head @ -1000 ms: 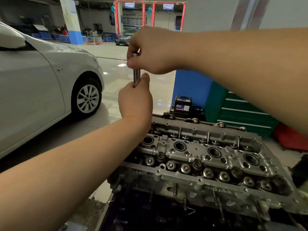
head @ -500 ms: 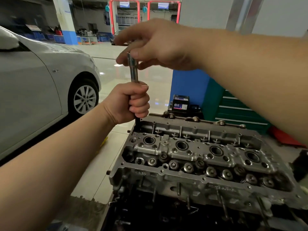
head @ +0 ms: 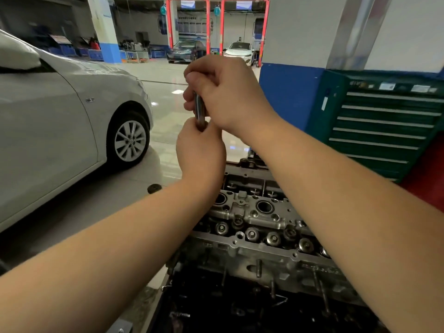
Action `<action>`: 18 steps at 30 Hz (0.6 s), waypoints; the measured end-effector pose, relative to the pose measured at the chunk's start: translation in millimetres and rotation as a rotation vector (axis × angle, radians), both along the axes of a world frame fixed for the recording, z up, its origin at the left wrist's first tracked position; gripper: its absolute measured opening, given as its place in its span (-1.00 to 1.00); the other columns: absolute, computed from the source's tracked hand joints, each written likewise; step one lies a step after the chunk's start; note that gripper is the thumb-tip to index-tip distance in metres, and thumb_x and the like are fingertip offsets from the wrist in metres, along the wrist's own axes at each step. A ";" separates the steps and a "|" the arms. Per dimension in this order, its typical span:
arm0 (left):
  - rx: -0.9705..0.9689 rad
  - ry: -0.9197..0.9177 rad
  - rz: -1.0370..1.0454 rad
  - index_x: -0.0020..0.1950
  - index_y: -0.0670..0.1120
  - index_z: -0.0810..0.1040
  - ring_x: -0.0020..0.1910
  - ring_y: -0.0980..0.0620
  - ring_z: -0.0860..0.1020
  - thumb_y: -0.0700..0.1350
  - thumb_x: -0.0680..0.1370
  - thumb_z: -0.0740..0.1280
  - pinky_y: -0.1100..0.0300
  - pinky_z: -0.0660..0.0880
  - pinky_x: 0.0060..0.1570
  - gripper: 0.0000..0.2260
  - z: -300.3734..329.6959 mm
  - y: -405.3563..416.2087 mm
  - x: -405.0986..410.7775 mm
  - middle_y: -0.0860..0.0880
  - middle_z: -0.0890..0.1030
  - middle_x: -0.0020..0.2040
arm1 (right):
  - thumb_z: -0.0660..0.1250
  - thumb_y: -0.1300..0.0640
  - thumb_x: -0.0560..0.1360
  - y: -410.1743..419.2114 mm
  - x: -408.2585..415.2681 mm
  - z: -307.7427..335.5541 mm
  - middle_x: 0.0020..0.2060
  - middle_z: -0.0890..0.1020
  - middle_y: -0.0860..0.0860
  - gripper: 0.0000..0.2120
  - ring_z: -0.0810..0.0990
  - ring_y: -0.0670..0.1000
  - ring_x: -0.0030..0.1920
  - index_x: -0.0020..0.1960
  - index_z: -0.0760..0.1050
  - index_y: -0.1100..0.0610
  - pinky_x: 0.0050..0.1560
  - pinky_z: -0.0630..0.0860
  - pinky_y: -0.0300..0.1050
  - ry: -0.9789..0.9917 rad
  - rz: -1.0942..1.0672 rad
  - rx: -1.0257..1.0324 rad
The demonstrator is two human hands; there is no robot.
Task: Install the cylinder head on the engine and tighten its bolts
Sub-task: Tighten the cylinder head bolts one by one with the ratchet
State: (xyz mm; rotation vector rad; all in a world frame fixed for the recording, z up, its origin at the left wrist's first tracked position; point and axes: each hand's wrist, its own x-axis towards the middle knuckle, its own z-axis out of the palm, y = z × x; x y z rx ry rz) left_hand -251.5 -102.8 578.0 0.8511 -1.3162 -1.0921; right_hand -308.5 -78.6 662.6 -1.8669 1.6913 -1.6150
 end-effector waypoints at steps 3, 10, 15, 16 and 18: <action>0.086 -0.086 -0.097 -0.34 -0.04 0.24 -0.45 -0.04 0.19 -0.26 0.49 0.17 0.15 0.18 -0.41 -0.76 8.1 -16.6 5.5 0.07 0.27 -0.50 | 0.44 0.09 0.59 -1.8 4.0 -5.6 -0.15 0.73 0.05 -0.86 0.73 0.09 -0.09 0.06 0.67 0.15 0.03 0.67 0.15 0.031 -0.155 -0.034; 0.166 -0.133 -0.916 -0.41 0.05 0.10 -0.46 0.01 0.00 -0.10 0.49 0.29 0.16 0.05 -0.39 -0.59 12.9 -54.6 35.6 -0.01 0.03 -0.47 | 0.30 0.15 0.69 0.5 -17.5 0.1 -0.04 0.76 0.14 -0.84 0.76 0.13 0.02 0.17 0.61 0.20 0.20 0.65 0.16 -0.172 0.244 0.111; 0.135 -0.113 -0.985 -0.41 0.02 0.10 -0.47 0.01 0.01 -0.11 0.53 0.27 0.15 0.03 -0.40 -0.58 11.5 -57.1 35.6 -0.02 0.03 -0.47 | 0.19 0.35 0.70 2.1 -29.2 -2.8 0.04 0.72 0.24 -0.78 0.75 0.20 0.07 0.28 0.53 0.26 0.18 0.67 0.09 -0.192 0.390 0.152; 0.135 -0.108 -0.972 -0.39 0.01 0.09 -0.47 0.01 0.01 -0.12 0.53 0.28 0.14 0.05 -0.40 -0.58 11.2 -56.9 36.3 -0.02 0.04 -0.47 | 0.22 0.35 0.69 1.4 -26.7 -4.0 -0.01 0.73 0.22 -0.80 0.76 0.20 0.04 0.25 0.54 0.25 0.14 0.68 0.09 -0.173 0.357 0.134; 0.130 -0.094 -0.922 -0.34 0.00 0.07 -0.46 0.01 0.03 -0.12 0.53 0.29 0.14 0.09 -0.40 -0.58 10.5 -53.7 37.7 -0.03 0.05 -0.46 | 0.25 0.33 0.68 1.1 -19.2 -6.3 -0.06 0.75 0.19 -0.83 0.76 0.18 0.00 0.20 0.57 0.20 0.16 0.68 0.15 -0.175 0.285 0.115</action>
